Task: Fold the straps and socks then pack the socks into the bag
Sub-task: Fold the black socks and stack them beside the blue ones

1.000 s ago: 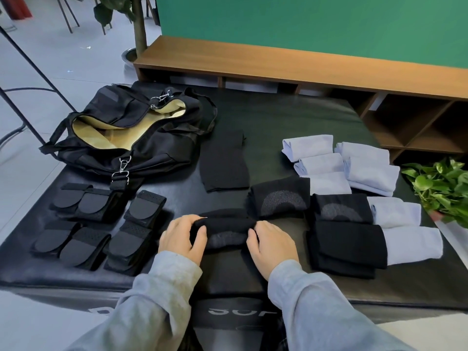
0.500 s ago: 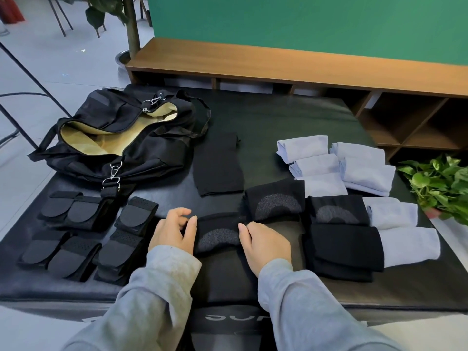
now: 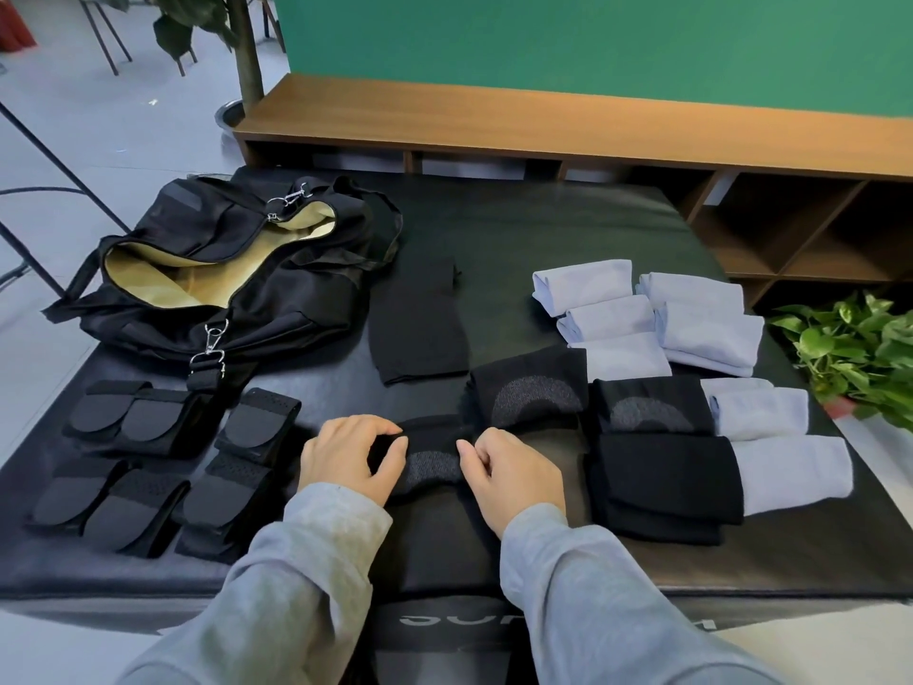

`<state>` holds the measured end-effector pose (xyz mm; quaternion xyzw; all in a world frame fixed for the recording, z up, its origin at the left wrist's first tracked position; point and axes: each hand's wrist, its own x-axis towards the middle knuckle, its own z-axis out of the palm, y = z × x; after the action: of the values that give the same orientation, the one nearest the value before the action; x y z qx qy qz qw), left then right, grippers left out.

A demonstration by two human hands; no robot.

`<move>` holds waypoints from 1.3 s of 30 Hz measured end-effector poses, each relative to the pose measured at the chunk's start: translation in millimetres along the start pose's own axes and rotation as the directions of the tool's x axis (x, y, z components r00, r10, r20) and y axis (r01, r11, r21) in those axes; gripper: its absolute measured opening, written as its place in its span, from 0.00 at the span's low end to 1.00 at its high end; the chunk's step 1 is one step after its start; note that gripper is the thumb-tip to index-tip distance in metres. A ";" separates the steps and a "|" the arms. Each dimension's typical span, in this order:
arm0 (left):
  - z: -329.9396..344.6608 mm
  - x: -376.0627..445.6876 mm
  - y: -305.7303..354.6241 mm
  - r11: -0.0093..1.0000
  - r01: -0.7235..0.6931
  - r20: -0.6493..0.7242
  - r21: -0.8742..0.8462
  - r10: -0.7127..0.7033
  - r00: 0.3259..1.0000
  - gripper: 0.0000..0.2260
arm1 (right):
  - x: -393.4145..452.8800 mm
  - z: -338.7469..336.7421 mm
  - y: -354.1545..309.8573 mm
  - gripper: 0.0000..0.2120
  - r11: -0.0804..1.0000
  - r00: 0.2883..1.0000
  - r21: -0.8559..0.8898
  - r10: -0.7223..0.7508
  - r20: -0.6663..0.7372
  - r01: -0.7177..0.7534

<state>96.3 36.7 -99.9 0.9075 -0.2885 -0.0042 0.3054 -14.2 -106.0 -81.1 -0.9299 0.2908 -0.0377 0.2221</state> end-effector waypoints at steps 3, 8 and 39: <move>-1.5 -2.8 1.2 0.999 -0.009 -0.003 -0.034 0.009 1.000 0.15 | -0.5 0.4 0.3 0.20 1.000 1.000 0.019 0.008 -0.012 -0.007; -3.1 -17.2 2.8 0.997 0.005 -0.030 -0.075 -0.007 1.000 0.15 | -6.1 -1.3 2.0 0.12 0.994 1.000 0.104 -0.012 -0.009 0.013; -23.8 -58.7 88.7 0.983 -0.176 0.396 0.051 0.142 0.907 0.14 | -85.7 -23.9 18.1 0.01 0.858 0.993 0.509 0.109 -0.040 -0.073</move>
<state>5.4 23.4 -41.1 0.8740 -0.4165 -0.1479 0.2016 -99.4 -80.8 -62.4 -0.8224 0.3216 -0.1336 0.4499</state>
